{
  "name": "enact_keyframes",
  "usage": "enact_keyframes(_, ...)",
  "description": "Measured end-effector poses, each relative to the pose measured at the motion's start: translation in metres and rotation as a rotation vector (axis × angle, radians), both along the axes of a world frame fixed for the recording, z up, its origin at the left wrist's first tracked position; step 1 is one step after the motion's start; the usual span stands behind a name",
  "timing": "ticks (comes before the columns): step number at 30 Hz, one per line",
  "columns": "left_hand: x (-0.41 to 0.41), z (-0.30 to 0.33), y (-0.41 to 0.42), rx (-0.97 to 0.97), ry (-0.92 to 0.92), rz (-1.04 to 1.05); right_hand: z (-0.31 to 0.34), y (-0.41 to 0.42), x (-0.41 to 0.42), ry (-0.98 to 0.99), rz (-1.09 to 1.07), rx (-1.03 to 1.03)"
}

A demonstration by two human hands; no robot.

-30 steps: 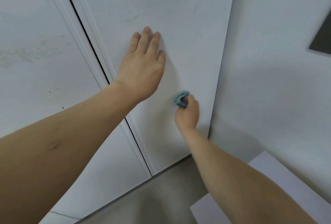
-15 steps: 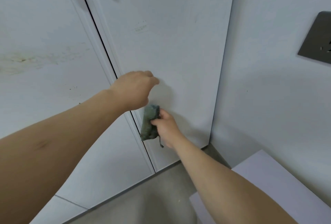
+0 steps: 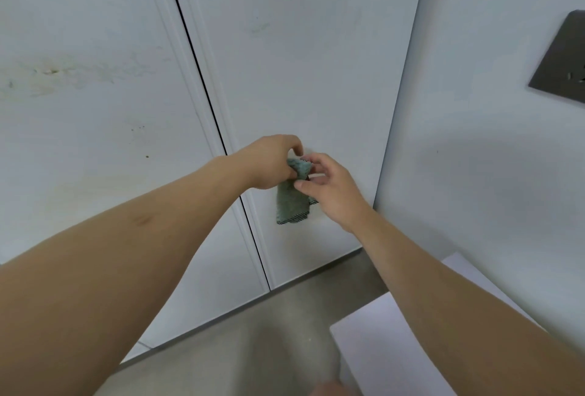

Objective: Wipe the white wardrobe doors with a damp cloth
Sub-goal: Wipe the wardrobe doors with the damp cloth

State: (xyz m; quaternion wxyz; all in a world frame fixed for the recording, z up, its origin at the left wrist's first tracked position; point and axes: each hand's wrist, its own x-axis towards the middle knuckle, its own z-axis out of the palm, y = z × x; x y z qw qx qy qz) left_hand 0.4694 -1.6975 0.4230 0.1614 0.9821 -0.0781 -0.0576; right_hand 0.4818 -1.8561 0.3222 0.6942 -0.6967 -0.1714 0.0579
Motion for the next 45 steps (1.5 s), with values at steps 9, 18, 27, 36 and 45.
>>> enact_keyframes(9, -0.005, -0.005, 0.002, -0.204, -0.074, -0.019, -0.007, 0.004, 0.001, -0.322, -0.386, -0.076)
enact_keyframes(18, -0.005, -0.004, 0.002, 0.039, 0.023, 0.023, -0.001, -0.005, 0.008, -0.276, -0.491, -0.049)
enact_keyframes(27, -0.001, -0.012, -0.022, -0.611, 0.227, 0.337, 0.002, 0.007, -0.004, -0.174, -0.568, -0.004)
enact_keyframes(36, 0.015, -0.015, -0.042, -0.521, 0.168, 0.328, -0.01, 0.009, -0.009, 0.064, -0.303, 0.12)
enact_keyframes(45, 0.036, -0.007, -0.023, -0.485, -0.127, 0.311, -0.026, -0.042, 0.049, 0.464, -0.32, 0.438)
